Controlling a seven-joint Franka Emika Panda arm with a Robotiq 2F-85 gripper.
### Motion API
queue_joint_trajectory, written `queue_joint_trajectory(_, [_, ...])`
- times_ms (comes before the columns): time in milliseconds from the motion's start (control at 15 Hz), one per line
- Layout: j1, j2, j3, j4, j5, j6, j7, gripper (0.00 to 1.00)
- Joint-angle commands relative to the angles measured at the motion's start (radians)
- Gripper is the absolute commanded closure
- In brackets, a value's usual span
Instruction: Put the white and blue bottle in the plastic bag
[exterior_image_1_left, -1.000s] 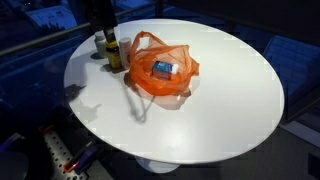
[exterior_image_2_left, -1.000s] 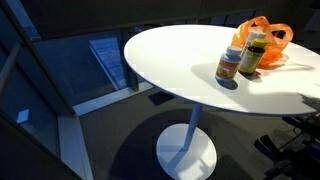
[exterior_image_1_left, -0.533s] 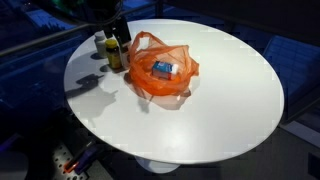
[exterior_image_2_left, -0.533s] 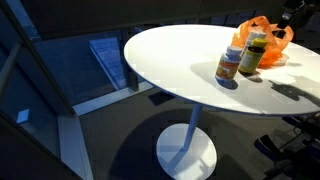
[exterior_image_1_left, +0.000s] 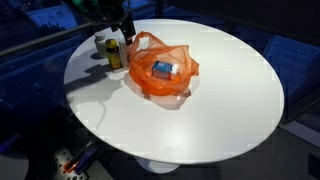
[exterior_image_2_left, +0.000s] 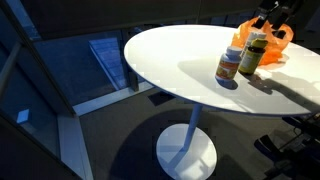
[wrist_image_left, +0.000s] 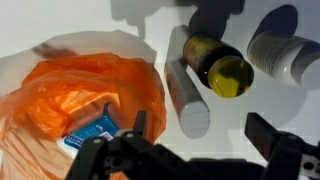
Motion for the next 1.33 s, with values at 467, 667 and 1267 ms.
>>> queue_joint_trajectory(467, [-0.009,0.042,0.013,0.052,-0.026,-0.017,0.037,0.00])
queue_joint_trajectory(667, [-0.012,0.065,0.011,0.079,-0.030,-0.035,0.040,0.00])
queue_joint_trajectory(1267, [-0.006,0.143,0.006,0.173,0.015,-0.153,0.008,0.00])
